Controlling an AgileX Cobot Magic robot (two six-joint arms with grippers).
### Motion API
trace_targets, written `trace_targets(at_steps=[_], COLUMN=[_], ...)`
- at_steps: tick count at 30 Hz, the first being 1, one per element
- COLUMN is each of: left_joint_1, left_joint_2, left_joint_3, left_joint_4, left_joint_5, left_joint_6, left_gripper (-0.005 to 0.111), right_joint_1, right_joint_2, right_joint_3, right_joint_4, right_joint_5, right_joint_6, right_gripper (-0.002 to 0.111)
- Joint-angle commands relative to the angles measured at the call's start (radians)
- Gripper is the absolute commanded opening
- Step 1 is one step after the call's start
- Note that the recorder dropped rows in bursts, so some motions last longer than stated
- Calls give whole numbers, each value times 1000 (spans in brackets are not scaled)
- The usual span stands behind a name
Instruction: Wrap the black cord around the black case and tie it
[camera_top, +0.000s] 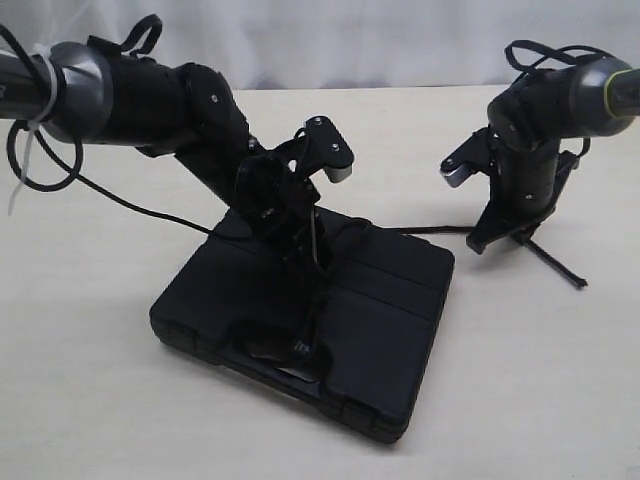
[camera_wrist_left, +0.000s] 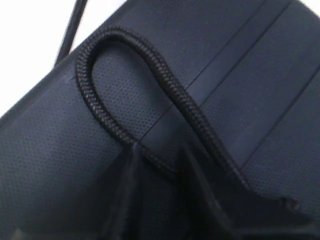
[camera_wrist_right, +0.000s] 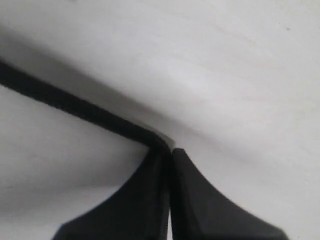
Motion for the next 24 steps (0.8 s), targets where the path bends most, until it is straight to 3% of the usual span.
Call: trace_targets(at_steps=[1,7,8,12,14,18,19,21,24], left_joint_1=[-9,-9,-9,-9,-9,-9,-9,-9,-9], left_joint_2=[22,3,-7,-17,-28,-75,-105,-142,-164], left_joint_3=[21,21,21,21,21,21,21,21,21], left_joint_4=[195,222,255,372,339,25,-69,-102,-118], left_joint_5=[96,-112,-207,-304,-304,-242,-206,-195,-147], left_joint_6=[-132,-155,-157,-114,-104,195,288,317,252], left_gripper=[26,27,27,27,27,27,23,0,0], right_joint_1=[-10,-12,-19,-80,-94,-99,-99,-99,-99], right_joint_2=[11,-27,-35,-47,-54,-54,-54,-54,-54], right_joint_3=[15,15,15,15,15,15,15,15,15], right_joint_4=[-138,-145,-141,-91,-72,-31,-16,-13,29], right_joint_5=[55,76,89,74,53,25,25,25,18], right_joint_6=[185,227,255,258,256,218,204,201,183], right_gripper=[4,4,4,4,4,4,4,4,4])
